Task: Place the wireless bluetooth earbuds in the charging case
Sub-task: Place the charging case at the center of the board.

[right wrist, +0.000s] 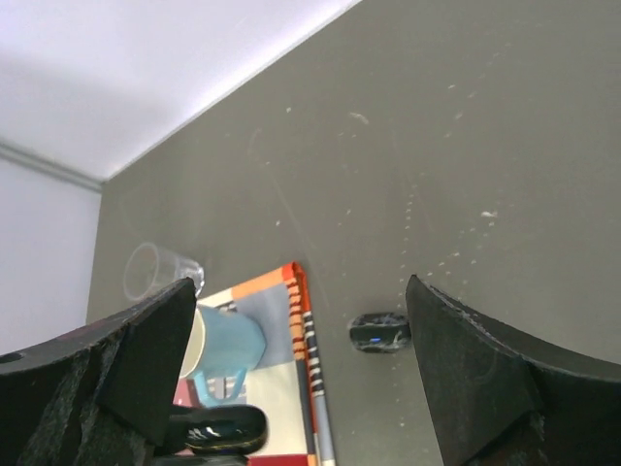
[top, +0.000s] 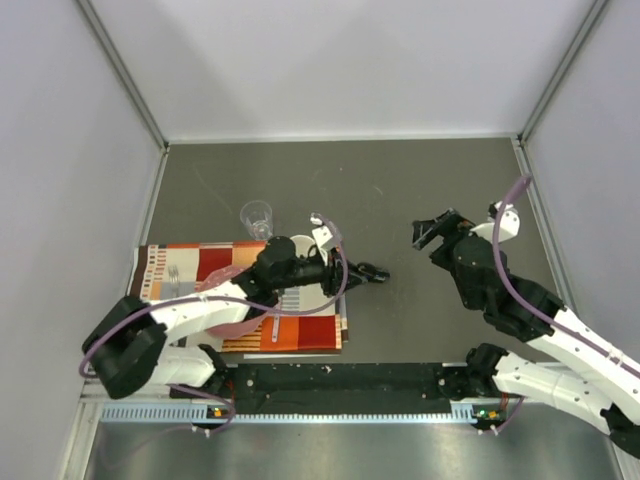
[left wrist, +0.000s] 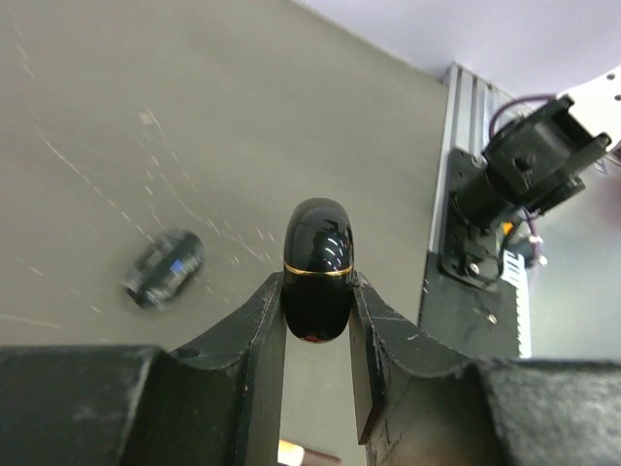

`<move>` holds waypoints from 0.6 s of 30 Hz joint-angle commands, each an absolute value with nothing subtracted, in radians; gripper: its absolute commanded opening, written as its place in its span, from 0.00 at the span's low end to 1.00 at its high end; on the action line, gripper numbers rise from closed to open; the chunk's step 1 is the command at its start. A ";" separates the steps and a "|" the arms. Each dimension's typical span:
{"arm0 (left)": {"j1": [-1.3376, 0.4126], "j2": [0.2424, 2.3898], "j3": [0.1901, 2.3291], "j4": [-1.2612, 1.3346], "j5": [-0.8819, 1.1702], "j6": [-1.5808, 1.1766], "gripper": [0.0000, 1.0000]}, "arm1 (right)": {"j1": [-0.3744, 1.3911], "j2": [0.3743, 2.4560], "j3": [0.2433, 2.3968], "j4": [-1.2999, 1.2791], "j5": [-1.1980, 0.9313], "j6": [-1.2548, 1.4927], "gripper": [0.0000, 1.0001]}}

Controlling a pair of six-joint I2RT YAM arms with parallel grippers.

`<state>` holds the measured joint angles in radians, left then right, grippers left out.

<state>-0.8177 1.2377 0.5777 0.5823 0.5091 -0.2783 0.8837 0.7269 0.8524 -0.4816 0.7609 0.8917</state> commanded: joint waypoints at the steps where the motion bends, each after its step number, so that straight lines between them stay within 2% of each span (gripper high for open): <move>1: -0.859 1.342 0.615 0.614 0.566 -0.394 0.00 | 0.870 0.698 0.862 -0.575 0.900 0.933 0.89; 18: -0.983 1.729 0.678 0.808 0.460 -0.649 0.00 | 0.842 0.647 0.842 -0.604 0.916 0.933 0.91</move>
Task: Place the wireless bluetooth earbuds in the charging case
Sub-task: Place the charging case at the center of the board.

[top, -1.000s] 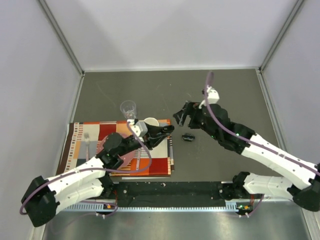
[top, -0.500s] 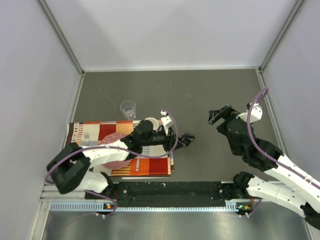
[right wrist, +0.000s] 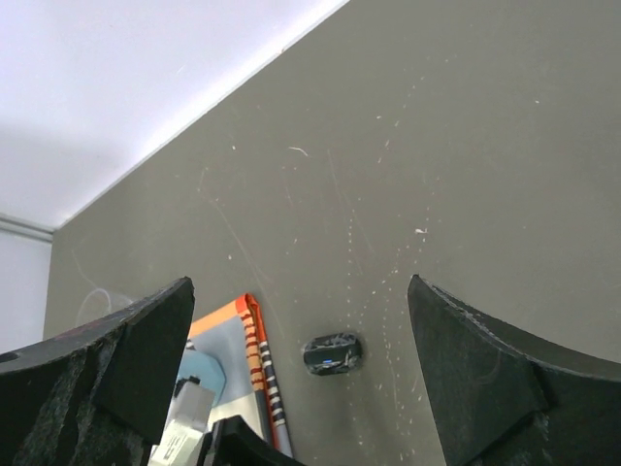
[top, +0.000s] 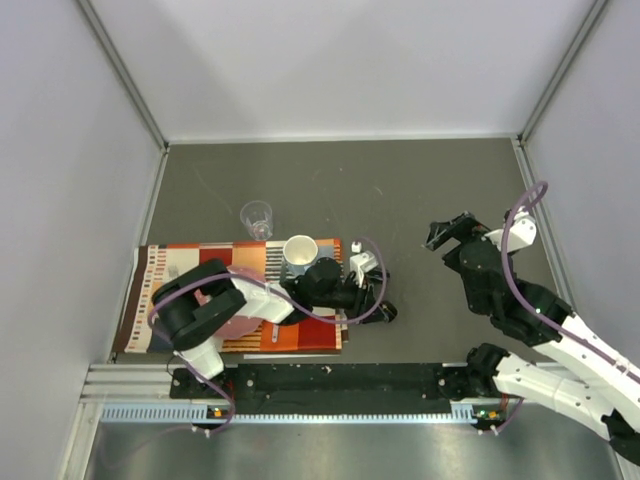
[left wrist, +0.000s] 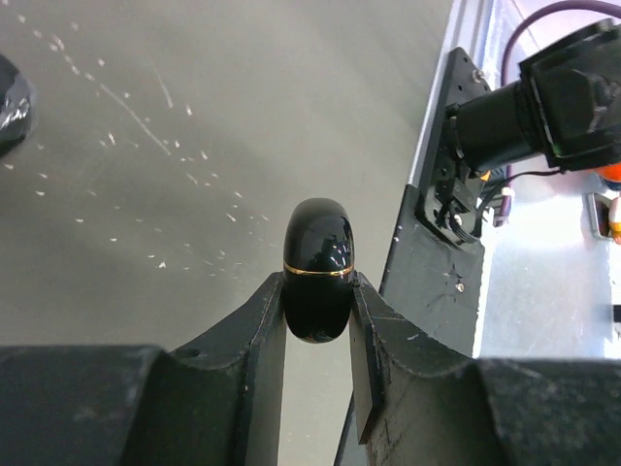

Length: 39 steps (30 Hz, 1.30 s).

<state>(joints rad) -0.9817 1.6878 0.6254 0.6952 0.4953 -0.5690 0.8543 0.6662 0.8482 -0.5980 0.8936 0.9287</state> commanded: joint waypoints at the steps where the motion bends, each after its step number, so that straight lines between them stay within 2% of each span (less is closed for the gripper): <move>1: -0.983 1.735 0.692 0.804 0.457 -0.653 0.00 | 0.842 0.644 0.844 -0.603 0.919 0.927 0.91; 18: -0.986 1.828 0.821 0.542 0.380 -0.649 0.04 | 0.841 0.614 0.827 -0.601 0.919 0.942 0.91; 39: -0.986 1.858 0.899 0.330 0.330 -0.623 0.24 | 0.841 0.595 0.802 -0.603 0.922 0.970 0.91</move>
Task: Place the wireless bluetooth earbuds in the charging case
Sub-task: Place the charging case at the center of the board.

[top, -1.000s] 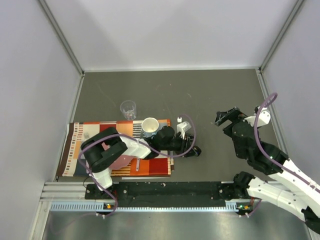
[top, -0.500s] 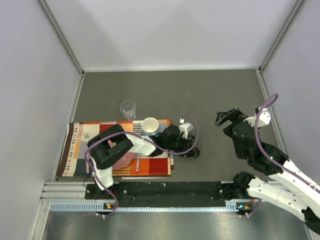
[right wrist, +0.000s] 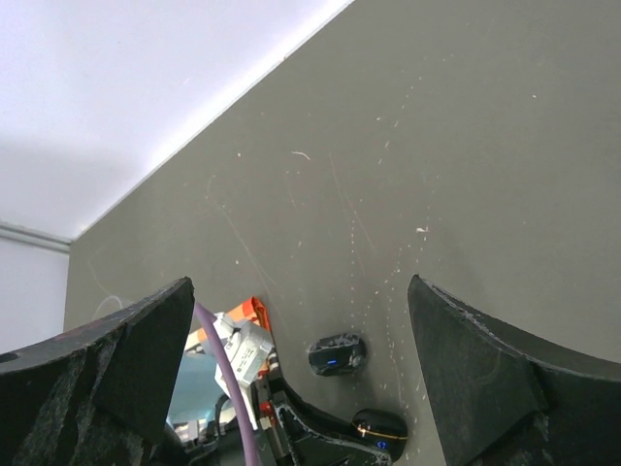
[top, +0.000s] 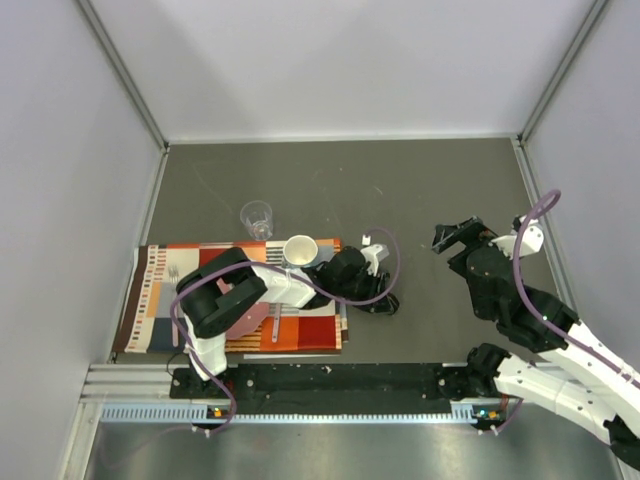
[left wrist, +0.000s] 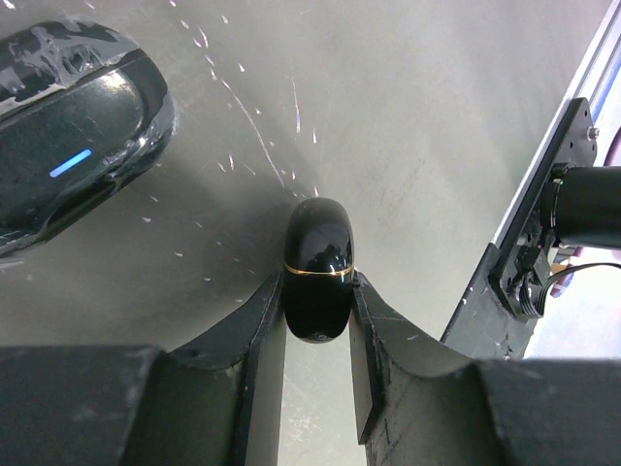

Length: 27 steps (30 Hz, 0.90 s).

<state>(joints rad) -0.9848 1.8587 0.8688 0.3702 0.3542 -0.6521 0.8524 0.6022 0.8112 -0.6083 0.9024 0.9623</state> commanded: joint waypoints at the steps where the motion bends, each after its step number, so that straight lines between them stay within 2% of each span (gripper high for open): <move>1: -0.988 1.858 0.900 0.316 0.327 -0.615 0.26 | 0.842 0.597 0.802 -0.603 0.914 0.968 0.91; 5: -0.986 1.841 0.900 0.308 0.310 -0.607 0.38 | 0.842 0.627 0.818 -0.598 0.894 0.933 0.91; 18: -0.986 1.796 0.893 0.279 0.273 -0.588 0.43 | 0.822 0.681 0.841 -0.588 0.827 0.905 0.94; 27: -0.986 1.749 0.879 0.255 0.238 -0.572 0.44 | 0.821 0.683 0.838 -0.581 0.818 0.897 0.95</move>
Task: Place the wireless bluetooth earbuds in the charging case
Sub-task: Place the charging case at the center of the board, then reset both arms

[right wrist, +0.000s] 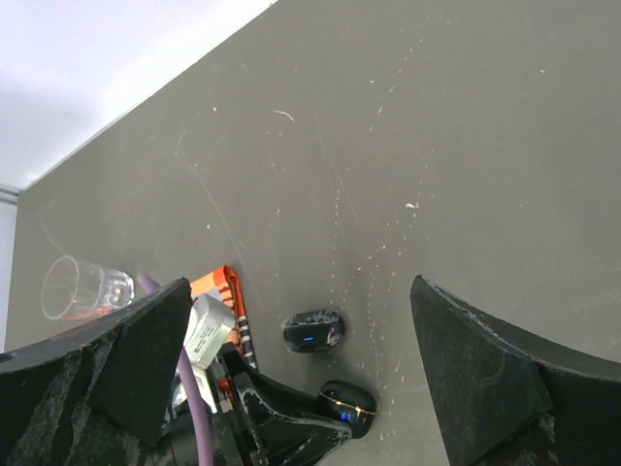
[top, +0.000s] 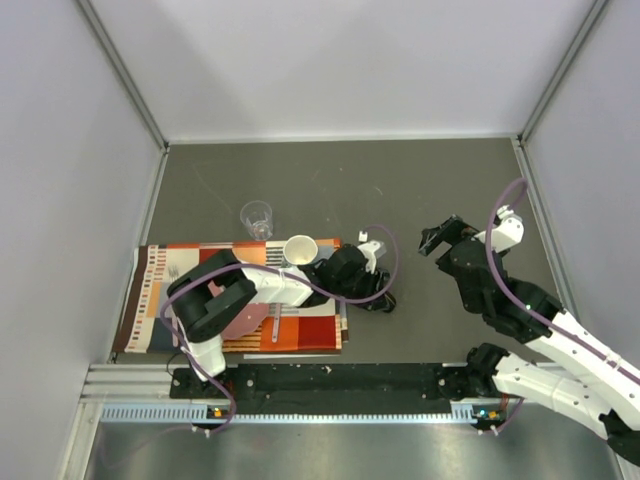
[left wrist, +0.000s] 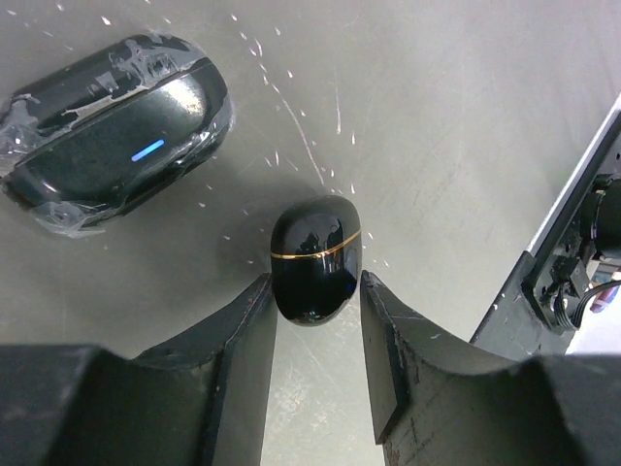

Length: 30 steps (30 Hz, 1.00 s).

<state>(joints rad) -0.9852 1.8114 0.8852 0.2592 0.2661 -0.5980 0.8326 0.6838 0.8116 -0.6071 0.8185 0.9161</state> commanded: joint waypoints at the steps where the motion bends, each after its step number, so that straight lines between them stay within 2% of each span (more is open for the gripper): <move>1: -0.986 1.738 0.879 0.249 0.233 -0.571 0.44 | 0.819 0.686 0.839 -0.581 0.819 0.899 0.95; 14: -0.986 1.654 0.884 0.146 0.146 -0.528 0.45 | 0.804 0.692 0.836 -0.574 0.804 0.882 0.95; 21: -0.988 1.488 0.841 0.158 0.118 -0.500 0.45 | 0.776 0.696 0.838 -0.572 0.778 0.865 0.96; 23: -0.988 1.431 0.779 0.239 0.091 -0.491 0.47 | 0.752 0.695 0.836 -0.572 0.762 0.842 0.96; 25: -0.988 1.346 0.737 0.281 0.062 -0.468 0.54 | 0.720 0.696 0.836 -0.572 0.718 0.818 0.97; 29: -0.986 1.206 0.710 0.255 -0.039 -0.388 0.58 | 0.606 0.698 0.810 -0.572 0.631 0.813 0.99; 30: -0.986 1.156 0.704 0.250 -0.102 -0.385 0.65 | 0.565 0.698 0.804 -0.572 0.596 0.816 0.99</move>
